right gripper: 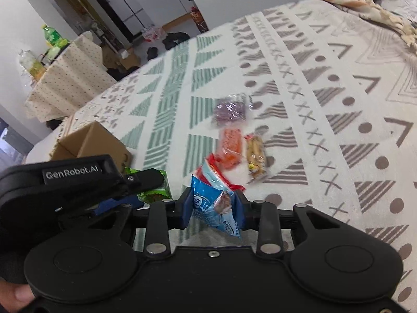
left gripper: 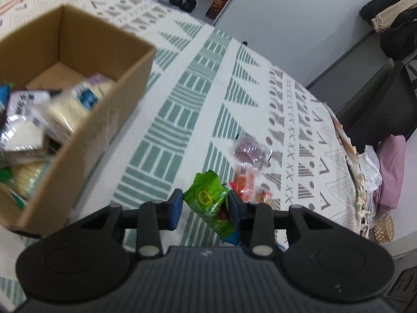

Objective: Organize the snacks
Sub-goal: 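Grasp green candy pack with left gripper while right gripper grasps blue wrapper, then carry both snacks into the cardboard box and open both grippers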

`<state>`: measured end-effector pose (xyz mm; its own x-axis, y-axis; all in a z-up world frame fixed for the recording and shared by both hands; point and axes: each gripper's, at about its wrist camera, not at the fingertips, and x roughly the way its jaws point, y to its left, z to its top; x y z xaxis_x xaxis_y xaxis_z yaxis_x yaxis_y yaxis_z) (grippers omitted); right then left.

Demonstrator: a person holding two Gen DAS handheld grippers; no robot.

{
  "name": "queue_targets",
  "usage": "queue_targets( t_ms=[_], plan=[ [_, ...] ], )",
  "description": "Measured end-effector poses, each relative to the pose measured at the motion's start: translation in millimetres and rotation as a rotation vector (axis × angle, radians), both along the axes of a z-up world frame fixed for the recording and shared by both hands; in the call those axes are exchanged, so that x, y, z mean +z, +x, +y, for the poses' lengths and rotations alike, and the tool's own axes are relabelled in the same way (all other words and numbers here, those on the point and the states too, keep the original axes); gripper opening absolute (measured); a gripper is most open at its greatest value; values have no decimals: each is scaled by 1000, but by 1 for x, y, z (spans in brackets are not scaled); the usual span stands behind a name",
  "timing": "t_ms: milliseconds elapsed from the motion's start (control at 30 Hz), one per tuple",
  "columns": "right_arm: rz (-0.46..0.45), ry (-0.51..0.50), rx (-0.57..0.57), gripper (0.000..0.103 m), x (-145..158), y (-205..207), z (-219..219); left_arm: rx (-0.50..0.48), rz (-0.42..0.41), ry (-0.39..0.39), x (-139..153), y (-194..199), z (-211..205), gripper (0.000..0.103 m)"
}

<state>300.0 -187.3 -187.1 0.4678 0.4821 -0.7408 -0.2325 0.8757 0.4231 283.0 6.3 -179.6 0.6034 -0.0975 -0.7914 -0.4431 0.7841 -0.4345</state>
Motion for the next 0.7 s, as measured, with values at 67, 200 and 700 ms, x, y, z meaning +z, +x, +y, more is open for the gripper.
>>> queue_targets(
  t_ms=[67,200,700],
  plan=[
    [-19,7,6,33,5,-3,1,-2,-14,12,8,-4,1,36],
    [-50,28,15,33,14,-7,1,4,-37,36,24,-13,4,36],
    [-236,97,36,33,52,-22,14,46,-127,95,79,-45,37,36]
  ],
)
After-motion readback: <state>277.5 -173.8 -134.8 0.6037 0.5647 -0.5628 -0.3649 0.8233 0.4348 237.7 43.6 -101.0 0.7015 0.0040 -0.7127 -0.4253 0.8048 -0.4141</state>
